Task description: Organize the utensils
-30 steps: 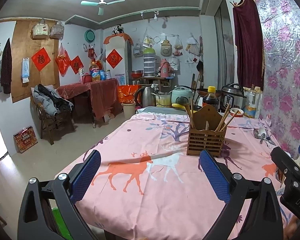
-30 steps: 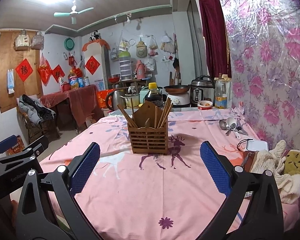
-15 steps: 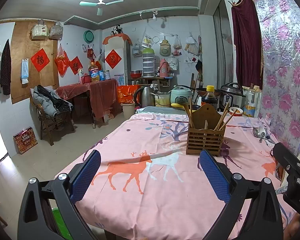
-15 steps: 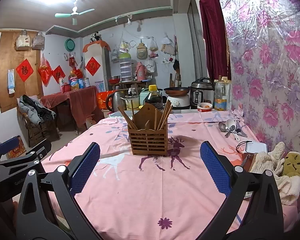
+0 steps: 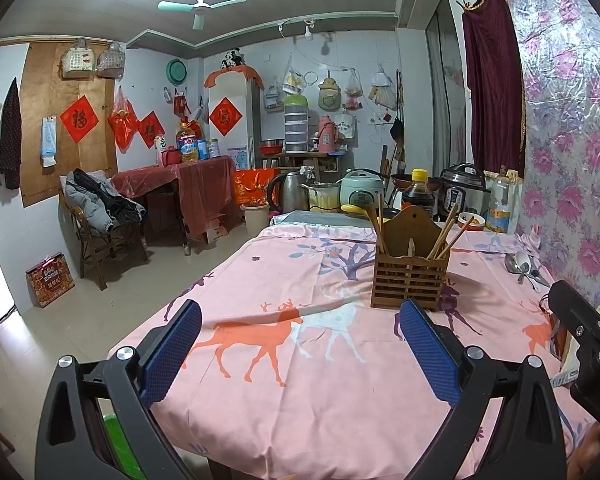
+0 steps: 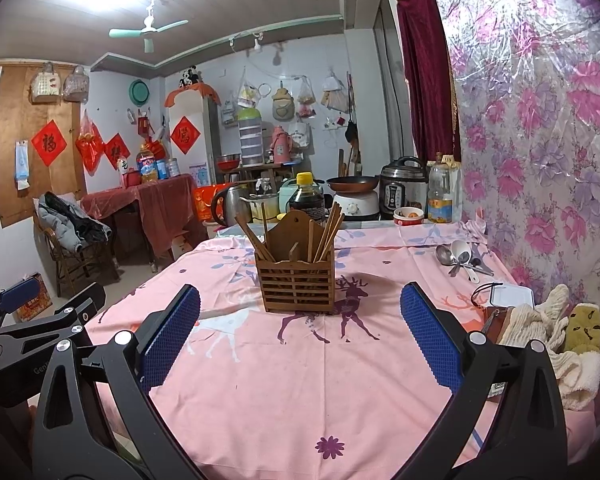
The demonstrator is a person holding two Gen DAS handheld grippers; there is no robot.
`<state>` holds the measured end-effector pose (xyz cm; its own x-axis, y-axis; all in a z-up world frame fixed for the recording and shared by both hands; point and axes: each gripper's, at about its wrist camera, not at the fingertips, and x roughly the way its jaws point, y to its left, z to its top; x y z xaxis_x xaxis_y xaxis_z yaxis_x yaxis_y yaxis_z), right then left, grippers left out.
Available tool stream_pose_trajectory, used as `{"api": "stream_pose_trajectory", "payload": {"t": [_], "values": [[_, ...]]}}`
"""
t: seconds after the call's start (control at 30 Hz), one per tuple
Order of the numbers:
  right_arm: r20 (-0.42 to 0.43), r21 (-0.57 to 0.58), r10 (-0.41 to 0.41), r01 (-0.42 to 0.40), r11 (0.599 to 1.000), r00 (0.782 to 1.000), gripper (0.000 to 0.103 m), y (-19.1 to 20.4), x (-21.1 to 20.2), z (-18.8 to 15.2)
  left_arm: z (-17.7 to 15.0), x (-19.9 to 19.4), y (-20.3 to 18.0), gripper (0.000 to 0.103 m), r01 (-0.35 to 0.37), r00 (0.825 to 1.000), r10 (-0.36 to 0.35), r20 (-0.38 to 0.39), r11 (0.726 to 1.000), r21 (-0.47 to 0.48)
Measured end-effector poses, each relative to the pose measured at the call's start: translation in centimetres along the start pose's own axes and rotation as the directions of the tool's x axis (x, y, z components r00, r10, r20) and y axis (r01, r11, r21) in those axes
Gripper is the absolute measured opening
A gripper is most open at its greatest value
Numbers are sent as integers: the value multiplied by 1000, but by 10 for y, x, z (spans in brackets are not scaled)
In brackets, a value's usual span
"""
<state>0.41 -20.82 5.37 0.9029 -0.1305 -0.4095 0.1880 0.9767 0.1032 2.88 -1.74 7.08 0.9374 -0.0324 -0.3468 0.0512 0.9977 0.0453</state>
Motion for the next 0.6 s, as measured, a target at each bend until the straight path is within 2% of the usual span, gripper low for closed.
{"api": "stream_pose_trajectory", "payload": {"t": [0.6], "values": [[1, -1, 0, 0, 1000, 1000, 96, 1, 0, -1, -1, 0, -1, 97, 3, 1000, -3, -2, 1000, 0]]}}
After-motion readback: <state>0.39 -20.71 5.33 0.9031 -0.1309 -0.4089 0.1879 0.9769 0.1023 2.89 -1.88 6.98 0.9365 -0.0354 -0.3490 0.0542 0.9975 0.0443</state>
